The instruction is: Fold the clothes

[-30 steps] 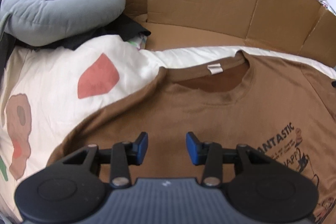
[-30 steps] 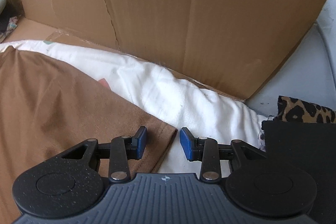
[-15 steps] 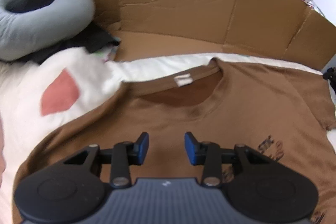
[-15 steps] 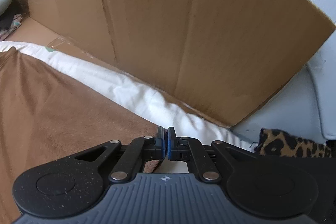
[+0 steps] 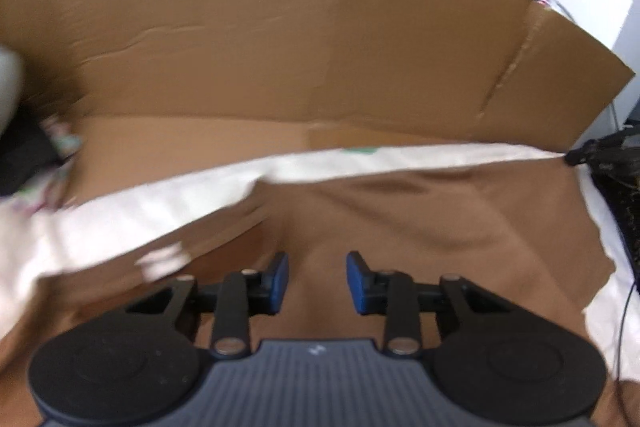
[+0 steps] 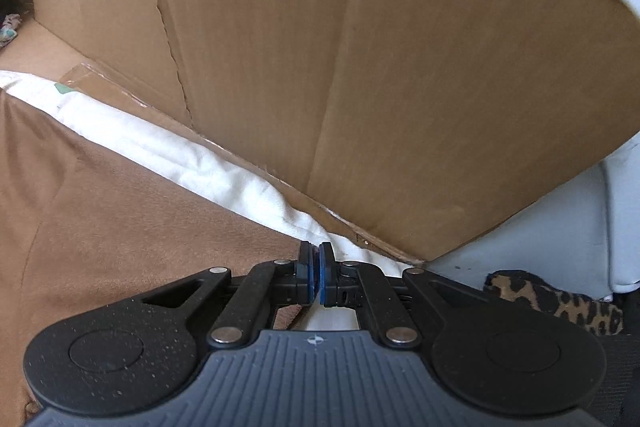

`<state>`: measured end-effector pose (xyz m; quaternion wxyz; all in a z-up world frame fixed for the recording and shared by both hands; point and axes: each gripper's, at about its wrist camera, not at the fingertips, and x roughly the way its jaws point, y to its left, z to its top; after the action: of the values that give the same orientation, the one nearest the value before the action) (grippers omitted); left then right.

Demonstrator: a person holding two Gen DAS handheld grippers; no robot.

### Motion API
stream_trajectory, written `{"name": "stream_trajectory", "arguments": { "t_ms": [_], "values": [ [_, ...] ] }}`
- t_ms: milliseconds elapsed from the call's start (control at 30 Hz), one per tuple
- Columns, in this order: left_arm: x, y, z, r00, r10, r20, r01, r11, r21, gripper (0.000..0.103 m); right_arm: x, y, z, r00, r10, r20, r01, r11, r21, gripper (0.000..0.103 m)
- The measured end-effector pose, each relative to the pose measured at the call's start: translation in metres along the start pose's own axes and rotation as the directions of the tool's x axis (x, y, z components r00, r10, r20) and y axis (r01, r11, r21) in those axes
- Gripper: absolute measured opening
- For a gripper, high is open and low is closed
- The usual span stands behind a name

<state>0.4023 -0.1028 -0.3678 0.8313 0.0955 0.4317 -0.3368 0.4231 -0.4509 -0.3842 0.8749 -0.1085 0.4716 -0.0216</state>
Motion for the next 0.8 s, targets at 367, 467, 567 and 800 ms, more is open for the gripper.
{"name": "stream_trajectory", "arguments": {
  "t_ms": [367,467,567,800],
  "values": [
    [0.077,-0.088,0.035,0.995,-0.083,-0.048,0.086,0.994,0.06,0.027,0.008,-0.005,0.004,1.0,0.002,0.003,-0.003,0.997,0.079,0.003],
    [0.092,-0.103,0.042,0.994,-0.094,-0.063,0.098,0.993,0.066,0.023,-0.011,-0.005,0.005,0.999,0.035,0.036,-0.038,0.995,0.091,0.004],
    [0.105,-0.114,0.046,0.993,-0.092,-0.078,0.097,0.992,0.074,0.021,-0.03,-0.002,0.0,0.997,0.058,0.058,-0.063,0.994,0.085,0.004],
    [0.123,-0.117,0.056,0.994,-0.077,-0.082,0.081,0.996,0.044,0.015,-0.069,-0.003,-0.037,0.992,0.106,0.076,-0.117,0.979,0.165,0.016]
  ]
}}
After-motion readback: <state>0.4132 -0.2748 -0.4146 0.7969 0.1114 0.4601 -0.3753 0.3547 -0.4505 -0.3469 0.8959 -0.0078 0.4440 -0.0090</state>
